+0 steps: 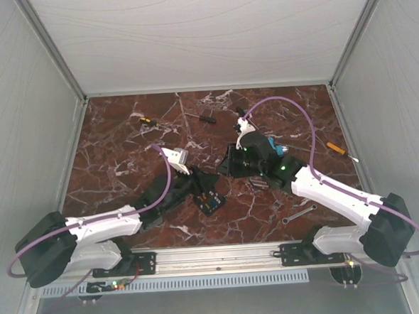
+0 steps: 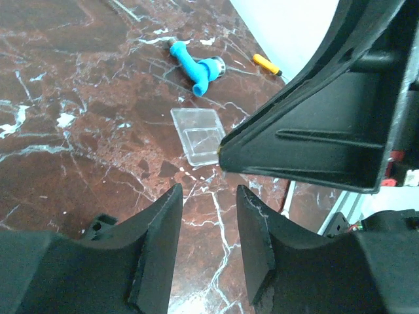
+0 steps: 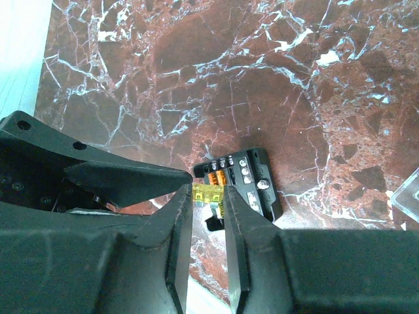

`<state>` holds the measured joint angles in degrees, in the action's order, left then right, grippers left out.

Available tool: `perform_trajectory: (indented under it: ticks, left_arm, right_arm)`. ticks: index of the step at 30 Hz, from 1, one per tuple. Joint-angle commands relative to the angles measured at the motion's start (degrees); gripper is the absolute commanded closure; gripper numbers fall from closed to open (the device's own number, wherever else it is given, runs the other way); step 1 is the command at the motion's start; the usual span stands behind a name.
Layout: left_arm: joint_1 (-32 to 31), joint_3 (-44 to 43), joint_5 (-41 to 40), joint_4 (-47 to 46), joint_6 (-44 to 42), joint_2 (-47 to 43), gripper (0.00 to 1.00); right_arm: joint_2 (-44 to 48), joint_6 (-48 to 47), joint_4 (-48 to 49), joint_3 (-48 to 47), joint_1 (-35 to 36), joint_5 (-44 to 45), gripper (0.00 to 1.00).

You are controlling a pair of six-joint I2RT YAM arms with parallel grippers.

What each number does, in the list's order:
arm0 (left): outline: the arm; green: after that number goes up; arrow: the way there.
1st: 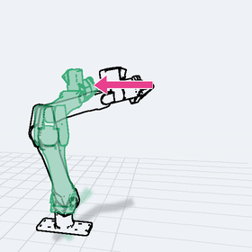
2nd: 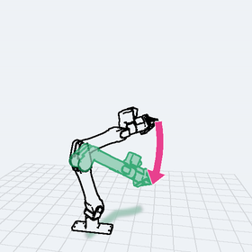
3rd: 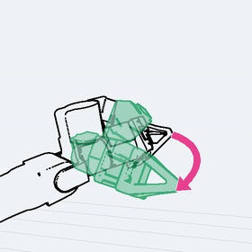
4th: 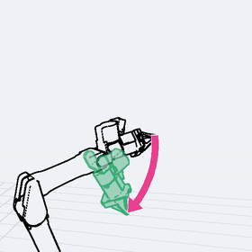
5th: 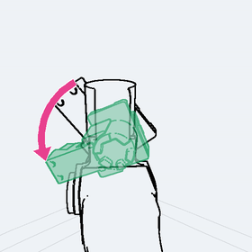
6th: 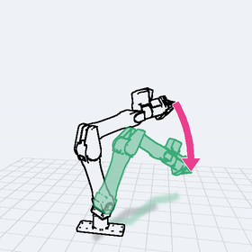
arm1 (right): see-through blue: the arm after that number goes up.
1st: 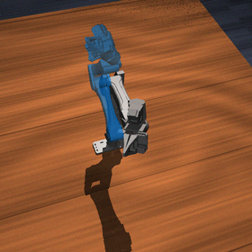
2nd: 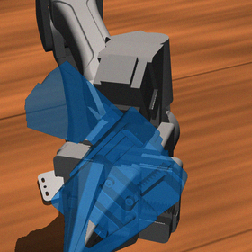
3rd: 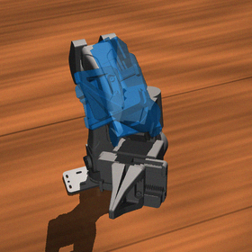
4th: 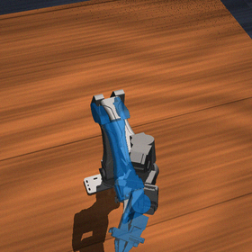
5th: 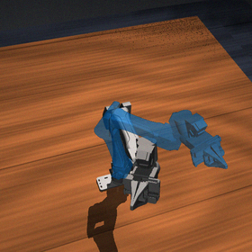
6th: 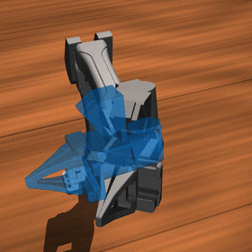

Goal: Snap on the fuse box
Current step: Pick up the fuse from the center of the board.

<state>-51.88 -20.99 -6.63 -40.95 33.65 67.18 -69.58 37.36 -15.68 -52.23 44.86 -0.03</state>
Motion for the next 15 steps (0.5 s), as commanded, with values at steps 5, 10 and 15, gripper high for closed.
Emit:
perform_trajectory:
  ticks: [5,10,15]
  left_arm:
    - [-0.84,-3.78,0.62,-6.6,-3.01,2.26,0.62]
    - [-0.83,-4.59,-1.18,-6.6,-4.17,3.17,0.72]
    - [-0.83,-4.85,-1.43,-8.8,-5.28,3.24,0.84]
  right_arm:
    - [2.25,2.66,3.54,1.16,0.43,0.0,0.92]
    - [2.35,3.75,4.02,1.8,0.9,-0.48,0.92]
    - [2.41,5.01,5.02,2.87,1.42,-1.1,0.92]
